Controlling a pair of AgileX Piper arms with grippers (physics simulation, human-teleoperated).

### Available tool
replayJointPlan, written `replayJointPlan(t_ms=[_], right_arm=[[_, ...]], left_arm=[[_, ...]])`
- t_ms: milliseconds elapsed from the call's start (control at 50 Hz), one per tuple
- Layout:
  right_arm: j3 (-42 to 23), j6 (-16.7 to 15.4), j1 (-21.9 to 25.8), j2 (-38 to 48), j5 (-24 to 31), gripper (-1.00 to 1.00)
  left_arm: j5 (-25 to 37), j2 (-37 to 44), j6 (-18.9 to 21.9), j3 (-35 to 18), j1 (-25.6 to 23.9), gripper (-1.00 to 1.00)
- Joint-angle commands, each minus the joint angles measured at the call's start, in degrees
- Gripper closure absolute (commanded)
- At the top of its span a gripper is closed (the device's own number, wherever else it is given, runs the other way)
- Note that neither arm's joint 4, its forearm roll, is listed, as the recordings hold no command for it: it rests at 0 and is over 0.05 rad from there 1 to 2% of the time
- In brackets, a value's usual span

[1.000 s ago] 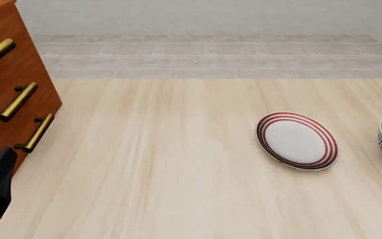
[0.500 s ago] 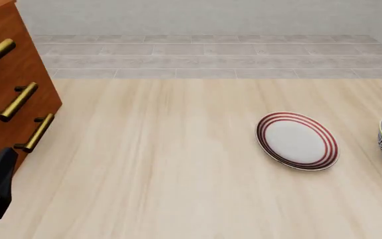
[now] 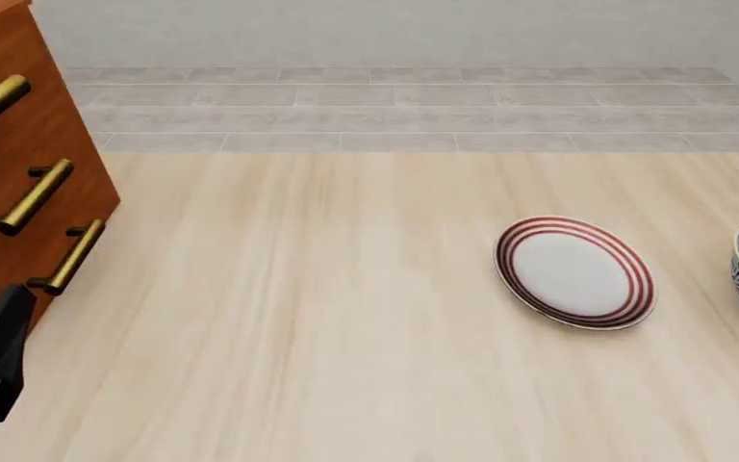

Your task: Put the bowl on top of the cabinet.

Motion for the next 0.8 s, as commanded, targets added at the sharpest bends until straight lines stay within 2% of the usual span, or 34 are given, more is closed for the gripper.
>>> replayJointPlan(t_ms=[20, 640, 720, 800], right_arm=[[-0.4, -0.9, -1.3, 3.4, -2.1, -1.00], [-3.0, -0.6, -3.6, 11.4, -5.3, -1.00], [-2.9, -1.8, -3.6, 12.0, -5.7, -1.00], [-3.5, -1.5, -3.8, 12.6, -5.7, -1.00]], left_arm=[[-0.3, 0.4, 0.1, 0.0, -0.1, -1.00], [0.4, -0.2, 0.3, 0.0, -0.3, -1.00], [0.2, 0.1, 0.3, 0.0, -0.4, -1.00], [-0.3, 0.5, 0.3, 0.0, -0.6, -1.00]])
